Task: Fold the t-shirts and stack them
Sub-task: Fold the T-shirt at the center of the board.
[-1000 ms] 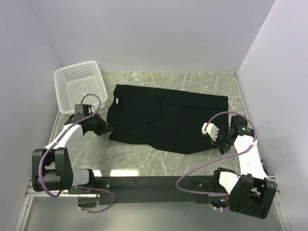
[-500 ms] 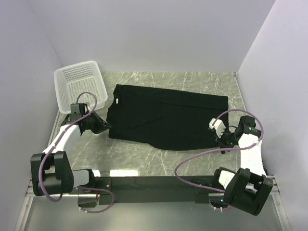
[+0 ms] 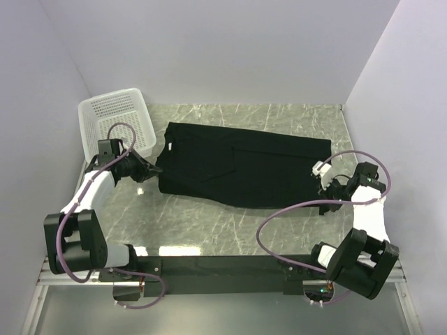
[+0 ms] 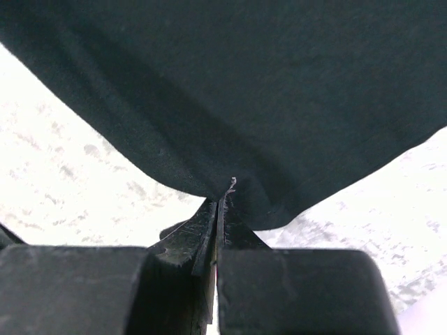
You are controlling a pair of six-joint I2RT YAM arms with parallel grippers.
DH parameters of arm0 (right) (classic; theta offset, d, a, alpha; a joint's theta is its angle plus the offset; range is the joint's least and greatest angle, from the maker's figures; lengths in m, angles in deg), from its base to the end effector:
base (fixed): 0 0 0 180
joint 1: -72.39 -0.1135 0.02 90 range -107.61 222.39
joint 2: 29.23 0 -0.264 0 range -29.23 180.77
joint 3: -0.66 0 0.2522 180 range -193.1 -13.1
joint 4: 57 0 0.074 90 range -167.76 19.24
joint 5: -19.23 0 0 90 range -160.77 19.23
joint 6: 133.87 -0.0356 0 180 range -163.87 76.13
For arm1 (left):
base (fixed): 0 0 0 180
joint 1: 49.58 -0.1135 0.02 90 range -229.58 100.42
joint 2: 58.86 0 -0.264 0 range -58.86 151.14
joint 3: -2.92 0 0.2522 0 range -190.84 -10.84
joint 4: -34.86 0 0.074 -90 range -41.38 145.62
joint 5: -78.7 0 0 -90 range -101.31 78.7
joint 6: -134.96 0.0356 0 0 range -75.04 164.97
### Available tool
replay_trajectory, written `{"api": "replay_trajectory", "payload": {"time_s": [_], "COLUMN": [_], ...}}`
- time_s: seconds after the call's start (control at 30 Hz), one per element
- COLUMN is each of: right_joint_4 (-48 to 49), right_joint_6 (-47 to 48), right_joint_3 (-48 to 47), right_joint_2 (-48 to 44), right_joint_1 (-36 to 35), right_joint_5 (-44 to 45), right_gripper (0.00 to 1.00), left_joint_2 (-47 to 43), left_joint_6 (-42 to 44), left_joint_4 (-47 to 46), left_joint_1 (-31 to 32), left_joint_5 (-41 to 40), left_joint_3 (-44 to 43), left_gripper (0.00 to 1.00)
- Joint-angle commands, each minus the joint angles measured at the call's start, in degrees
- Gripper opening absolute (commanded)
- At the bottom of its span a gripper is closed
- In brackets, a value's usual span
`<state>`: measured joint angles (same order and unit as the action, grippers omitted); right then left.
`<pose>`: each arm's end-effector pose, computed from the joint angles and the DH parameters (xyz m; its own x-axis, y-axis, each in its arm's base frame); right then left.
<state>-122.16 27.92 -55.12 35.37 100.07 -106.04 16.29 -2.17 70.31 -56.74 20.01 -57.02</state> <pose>0.1729 -0.0675 0.2142 -0.4922 -0.6176 -0.6135 -0.7341 0.6732 -0.0887 0.2622 0.0143 0.2218 -0.6836 -0.7170 -0.1367 -0.4125 0.5340 -0.7380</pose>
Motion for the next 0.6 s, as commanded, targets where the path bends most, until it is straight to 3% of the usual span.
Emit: {"api": "replay_trajectory", "payload": {"time_s": [0.0,0.57], "right_joint_4": [3.40,13.69], "right_joint_6": [-2.96,-17.47], "right_joint_3": [-3.33,-11.76], "right_joint_2": [1.58,16.95], "right_joint_1": [0.44,0.27], "right_joint_5": [-3.05,-1.21], "right_gripper": [0.00,0.00], "left_joint_2": [1.31,13.08], "left_joint_6": [-1.03,-4.10], "left_joint_4": [-2.27,-7.54], "left_joint_1": [-0.31,-0.31], "left_joint_5": [1.82,-1.60], "left_joint_3": [-4.18,-9.46], "left_gripper": [0.01,0.01]}}
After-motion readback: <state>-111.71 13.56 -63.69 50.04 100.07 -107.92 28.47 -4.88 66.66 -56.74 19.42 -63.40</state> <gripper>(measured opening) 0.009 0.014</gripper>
